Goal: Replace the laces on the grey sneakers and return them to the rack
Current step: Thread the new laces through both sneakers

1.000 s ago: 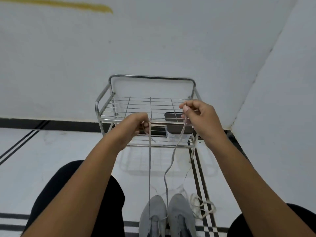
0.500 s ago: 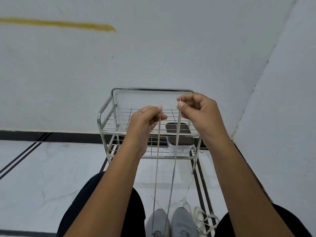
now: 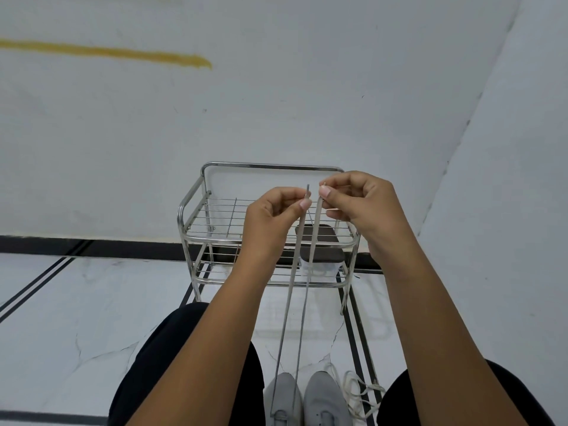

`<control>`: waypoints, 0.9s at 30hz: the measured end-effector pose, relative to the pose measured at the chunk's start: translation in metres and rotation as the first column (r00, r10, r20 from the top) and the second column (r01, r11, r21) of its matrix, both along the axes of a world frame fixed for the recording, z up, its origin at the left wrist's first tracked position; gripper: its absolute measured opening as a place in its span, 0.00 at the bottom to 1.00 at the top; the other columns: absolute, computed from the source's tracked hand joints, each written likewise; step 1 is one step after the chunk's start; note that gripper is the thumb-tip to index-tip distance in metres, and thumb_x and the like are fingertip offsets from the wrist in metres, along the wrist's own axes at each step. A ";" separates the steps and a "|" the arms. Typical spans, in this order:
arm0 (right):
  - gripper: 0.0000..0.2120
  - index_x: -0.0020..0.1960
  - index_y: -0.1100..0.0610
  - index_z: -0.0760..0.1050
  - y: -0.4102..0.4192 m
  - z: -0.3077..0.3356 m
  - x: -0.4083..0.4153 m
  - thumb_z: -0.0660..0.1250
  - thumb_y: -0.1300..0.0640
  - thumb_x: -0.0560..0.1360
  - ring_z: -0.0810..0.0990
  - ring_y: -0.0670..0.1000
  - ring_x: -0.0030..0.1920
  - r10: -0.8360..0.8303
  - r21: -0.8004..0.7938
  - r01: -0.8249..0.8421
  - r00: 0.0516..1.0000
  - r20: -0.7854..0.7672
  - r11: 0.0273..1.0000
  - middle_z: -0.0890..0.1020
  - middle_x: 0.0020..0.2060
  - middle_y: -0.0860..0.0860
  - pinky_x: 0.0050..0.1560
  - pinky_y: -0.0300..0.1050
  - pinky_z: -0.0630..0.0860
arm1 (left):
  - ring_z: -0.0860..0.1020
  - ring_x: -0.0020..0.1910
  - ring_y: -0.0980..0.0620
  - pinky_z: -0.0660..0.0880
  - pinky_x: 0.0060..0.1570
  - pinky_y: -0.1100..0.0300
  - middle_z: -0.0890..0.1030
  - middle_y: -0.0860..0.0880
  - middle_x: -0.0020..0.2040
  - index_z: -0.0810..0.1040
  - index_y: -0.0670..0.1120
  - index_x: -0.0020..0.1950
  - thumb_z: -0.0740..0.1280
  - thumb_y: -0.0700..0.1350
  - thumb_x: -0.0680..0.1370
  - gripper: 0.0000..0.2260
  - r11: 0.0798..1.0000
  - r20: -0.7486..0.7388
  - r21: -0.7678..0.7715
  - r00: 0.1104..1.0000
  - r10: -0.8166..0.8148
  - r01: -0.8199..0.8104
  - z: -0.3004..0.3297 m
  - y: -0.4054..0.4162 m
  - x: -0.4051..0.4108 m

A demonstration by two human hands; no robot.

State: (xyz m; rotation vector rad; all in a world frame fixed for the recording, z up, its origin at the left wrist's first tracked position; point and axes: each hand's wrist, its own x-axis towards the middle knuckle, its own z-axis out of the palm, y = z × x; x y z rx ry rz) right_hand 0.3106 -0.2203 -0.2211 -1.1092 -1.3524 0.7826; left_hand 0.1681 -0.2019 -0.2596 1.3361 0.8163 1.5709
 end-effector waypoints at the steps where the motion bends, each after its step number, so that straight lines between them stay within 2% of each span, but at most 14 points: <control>1: 0.03 0.48 0.59 0.81 -0.002 0.001 -0.001 0.72 0.62 0.74 0.83 0.48 0.39 0.011 -0.005 -0.011 1.000 -0.003 1.000 0.83 0.37 0.53 0.44 0.42 0.82 | 0.81 0.41 0.60 0.76 0.45 0.68 0.83 0.51 0.41 0.81 0.45 0.47 0.71 0.35 0.74 0.06 1.000 0.007 -0.013 1.000 0.011 -0.011 0.001 -0.002 0.001; 9: 0.04 0.47 0.61 0.81 -0.007 0.002 -0.005 0.72 0.62 0.74 0.83 0.49 0.40 0.016 0.027 -0.016 1.000 0.006 1.000 0.82 0.37 0.54 0.45 0.42 0.82 | 0.81 0.41 0.60 0.75 0.44 0.70 0.84 0.52 0.40 0.82 0.45 0.46 0.72 0.38 0.73 0.04 0.997 0.028 -0.076 0.999 0.021 -0.019 0.002 -0.009 0.000; 15: 0.04 0.46 0.61 0.82 -0.008 0.001 -0.003 0.74 0.61 0.72 0.84 0.50 0.43 0.007 0.037 -0.007 1.000 -0.018 0.999 0.81 0.44 0.56 0.47 0.41 0.81 | 0.82 0.43 0.57 0.76 0.45 0.69 0.85 0.48 0.42 0.83 0.43 0.47 0.73 0.39 0.73 0.04 0.996 0.013 -0.091 1.000 -0.001 0.002 0.003 -0.011 0.002; 21: 0.03 0.45 0.60 0.83 -0.009 0.002 -0.003 0.74 0.62 0.71 0.84 0.52 0.46 -0.002 0.036 0.004 0.999 -0.049 0.999 0.80 0.51 0.61 0.48 0.41 0.81 | 0.82 0.44 0.56 0.77 0.46 0.68 0.85 0.47 0.44 0.83 0.44 0.48 0.73 0.41 0.73 0.05 0.996 -0.022 -0.091 1.000 0.000 -0.002 0.003 -0.012 0.004; 27: 0.03 0.45 0.61 0.82 -0.008 0.002 -0.004 0.74 0.62 0.71 0.84 0.55 0.49 0.000 0.027 0.001 0.998 -0.065 1.000 0.80 0.52 0.62 0.47 0.40 0.81 | 0.81 0.44 0.56 0.78 0.46 0.66 0.84 0.48 0.43 0.82 0.46 0.47 0.71 0.41 0.76 0.02 0.999 -0.102 -0.044 0.995 0.020 -0.025 0.003 -0.012 0.005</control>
